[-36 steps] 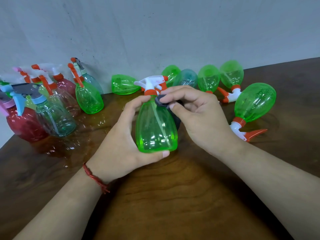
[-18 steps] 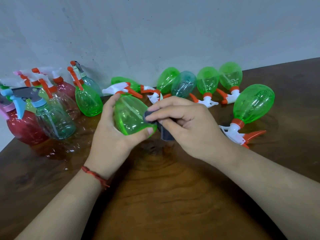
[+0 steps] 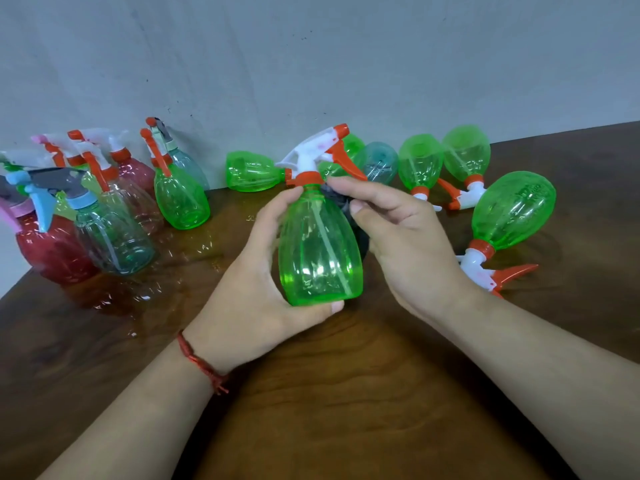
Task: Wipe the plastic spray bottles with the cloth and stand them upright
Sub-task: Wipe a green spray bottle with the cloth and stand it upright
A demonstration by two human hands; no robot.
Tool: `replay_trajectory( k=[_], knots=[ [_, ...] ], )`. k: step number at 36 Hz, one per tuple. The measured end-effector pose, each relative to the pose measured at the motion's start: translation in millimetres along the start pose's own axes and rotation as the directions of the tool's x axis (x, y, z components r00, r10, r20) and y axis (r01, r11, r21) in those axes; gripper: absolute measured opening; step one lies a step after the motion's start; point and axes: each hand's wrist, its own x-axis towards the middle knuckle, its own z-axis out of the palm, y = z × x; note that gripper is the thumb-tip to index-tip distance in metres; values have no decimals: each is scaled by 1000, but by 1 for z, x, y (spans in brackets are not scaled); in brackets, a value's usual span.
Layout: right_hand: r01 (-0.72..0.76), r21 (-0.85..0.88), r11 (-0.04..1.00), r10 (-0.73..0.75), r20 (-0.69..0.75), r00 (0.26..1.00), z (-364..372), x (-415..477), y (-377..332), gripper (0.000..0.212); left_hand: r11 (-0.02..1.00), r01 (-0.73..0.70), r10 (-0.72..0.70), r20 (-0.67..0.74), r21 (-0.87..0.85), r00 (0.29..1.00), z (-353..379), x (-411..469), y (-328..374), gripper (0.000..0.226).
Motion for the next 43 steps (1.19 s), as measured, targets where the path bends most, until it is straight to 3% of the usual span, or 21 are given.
replay_trajectory(
  k=[11,16,24,30,36,39,43],
  knots=[
    [-37,31,999,34,73,997,7,-5,4,39,994,-49,52,-28,102,998,1,-1,1,118],
    [98,-176,979,-77,121,990,5,-6,3,37,998,30,-21,-173,51,985,1,0,-6,117],
    [301,-408,862,-195,281,940,7,-15,2,36,989,147,-124,-356,36,926,-7,5,-11,111],
    [351,-487,800,-200,335,921,8,-19,-1,39,984,168,-138,-350,56,926,-10,5,-11,113],
    [168,-317,933,-129,142,981,5,-7,2,34,995,92,-81,-215,40,973,1,1,-3,118],
    [0,-75,997,6,77,997,6,-4,2,34,998,57,-55,-135,12,989,5,-2,-1,119],
    [-198,214,957,179,106,978,5,-4,-3,35,998,28,-33,-106,-51,994,4,-2,1,118]
  ],
)
